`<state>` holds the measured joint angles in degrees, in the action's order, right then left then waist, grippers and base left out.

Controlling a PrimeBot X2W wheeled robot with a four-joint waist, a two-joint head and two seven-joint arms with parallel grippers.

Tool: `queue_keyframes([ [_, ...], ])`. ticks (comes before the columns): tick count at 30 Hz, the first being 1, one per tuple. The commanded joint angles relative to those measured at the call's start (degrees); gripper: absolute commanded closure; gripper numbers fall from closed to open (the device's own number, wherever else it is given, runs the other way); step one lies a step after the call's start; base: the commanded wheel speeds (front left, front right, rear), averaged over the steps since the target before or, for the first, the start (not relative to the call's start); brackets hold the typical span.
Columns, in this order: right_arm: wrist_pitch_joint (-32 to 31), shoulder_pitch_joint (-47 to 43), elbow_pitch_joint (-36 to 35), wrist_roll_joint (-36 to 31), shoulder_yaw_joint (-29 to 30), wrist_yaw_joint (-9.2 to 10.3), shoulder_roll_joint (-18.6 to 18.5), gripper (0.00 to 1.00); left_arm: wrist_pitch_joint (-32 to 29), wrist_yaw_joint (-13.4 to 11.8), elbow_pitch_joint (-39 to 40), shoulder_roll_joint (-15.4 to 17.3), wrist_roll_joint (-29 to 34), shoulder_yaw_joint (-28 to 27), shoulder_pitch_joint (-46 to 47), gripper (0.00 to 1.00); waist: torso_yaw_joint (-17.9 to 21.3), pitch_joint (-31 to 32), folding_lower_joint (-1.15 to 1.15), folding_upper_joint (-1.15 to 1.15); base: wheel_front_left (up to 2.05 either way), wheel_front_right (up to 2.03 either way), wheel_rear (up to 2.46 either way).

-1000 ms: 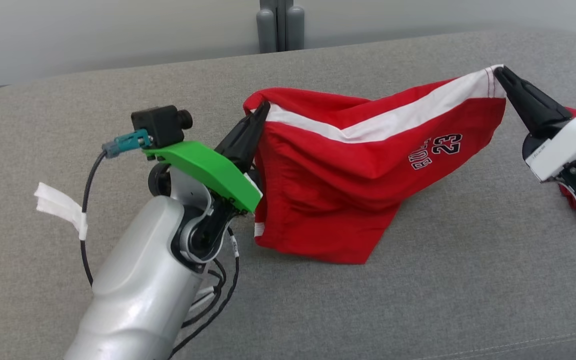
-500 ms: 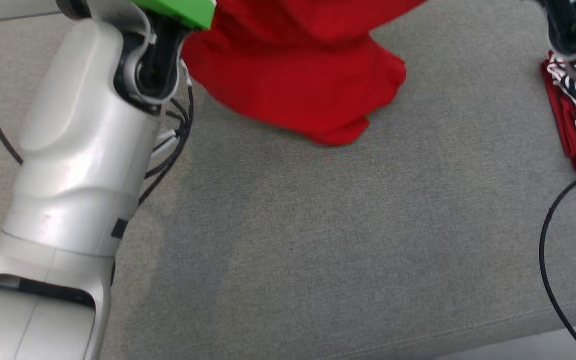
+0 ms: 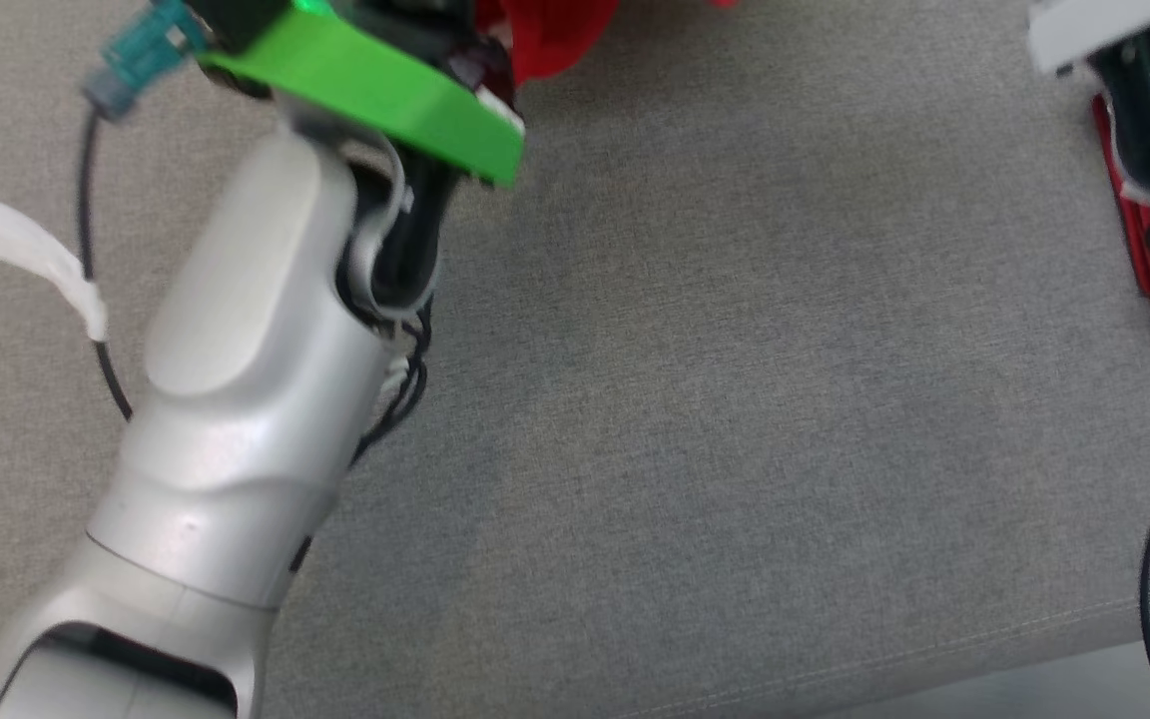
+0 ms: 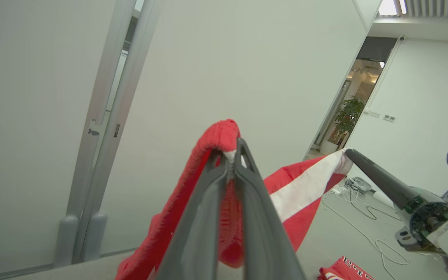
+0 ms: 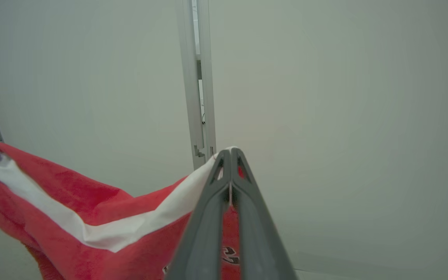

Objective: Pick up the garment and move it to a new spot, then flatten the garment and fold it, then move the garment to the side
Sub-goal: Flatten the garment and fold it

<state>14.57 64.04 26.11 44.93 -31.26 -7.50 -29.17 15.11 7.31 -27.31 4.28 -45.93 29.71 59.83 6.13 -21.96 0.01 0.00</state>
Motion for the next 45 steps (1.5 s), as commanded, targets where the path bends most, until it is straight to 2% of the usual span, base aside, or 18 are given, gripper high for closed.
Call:
queue_keyframes([
  [1,-0.7,-3.1,-1.1,1.2,-1.9,0.02,-1.9,1.00,0.0,0.2,0.4,1.1,-0.2,1.9,-2.6,1.00,-1.0,1.8,-0.01,0.00,0.00,0.00,0.00],
  [5,-6.6,-13.5,-5.8,8.0,-7.6,0.05,-7.4,1.00,0.0,0.2,0.1,3.8,-2.6,8.3,-12.1,1.00,-1.4,4.7,-0.01,0.00,0.00,0.00,0.00],
  [8,-12.3,-21.3,-10.6,12.4,-10.9,0.03,-11.8,1.00,0.0,0.2,0.3,7.4,-2.3,13.4,-17.8,1.00,-1.1,7.5,-0.01,0.00,0.00,0.00,0.00],
  [10,-15.4,-25.5,-13.6,16.0,-11.6,0.03,-13.7,1.00,0.0,0.2,0.3,9.5,-1.7,16.7,-21.6,1.00,-0.9,9.3,-0.01,0.00,0.00,0.00,0.00],
  [14,-21.7,-33.4,-19.1,23.4,-12.1,0.03,-17.9,1.00,0.0,0.2,0.8,13.0,-1.3,19.9,-27.5,1.00,-0.2,12.7,-0.01,0.00,0.00,0.00,0.00],
  [23,-36.1,-48.8,-25.3,35.4,-12.6,0.02,-23.5,1.00,-0.9,0.2,5.2,20.1,-5.4,28.8,-38.5,1.00,0.8,18.1,-0.01,0.00,0.00,0.00,0.00],
  [28,-39.5,-56.3,-28.0,39.0,-10.8,0.02,-28.5,1.00,-3.1,0.2,8.8,23.3,-7.5,31.3,-42.8,1.00,0.5,18.9,-0.01,0.00,0.00,0.00,0.00],
  [33,-36.9,-60.1,-30.2,38.2,-6.2,0.02,-32.8,1.00,-4.3,-0.6,13.5,26.2,-9.4,31.4,-45.5,1.00,0.3,18.8,-0.01,0.00,0.00,0.00,0.00],
  [35,-34.6,-59.9,-30.7,36.4,-3.7,0.02,-33.1,1.00,-3.5,-0.9,15.4,26.5,-9.9,30.5,-45.9,1.00,0.0,18.7,-0.01,0.00,0.00,0.00,0.00],
  [37,-33.0,-58.8,-31.5,35.5,-1.5,0.02,-30.9,1.00,-3.0,-2.0,16.3,26.1,-9.2,30.1,-45.1,1.00,-0.4,18.5,-0.01,0.00,0.00,0.00,0.00],
  [40,-32.2,-56.2,-31.3,32.5,1.0,0.05,-28.9,1.00,-2.7,-2.3,17.4,23.7,-9.3,28.9,-42.2,1.00,-1.5,17.9,-0.01,0.00,0.00,0.00,0.00],
  [45,-33.8,-48.6,-28.3,28.0,2.8,0.02,-21.9,1.00,-4.0,-2.1,15.1,19.5,-9.9,27.4,-36.7,1.00,-3.4,16.3,-0.01,0.00,0.00,0.00,0.00],
])
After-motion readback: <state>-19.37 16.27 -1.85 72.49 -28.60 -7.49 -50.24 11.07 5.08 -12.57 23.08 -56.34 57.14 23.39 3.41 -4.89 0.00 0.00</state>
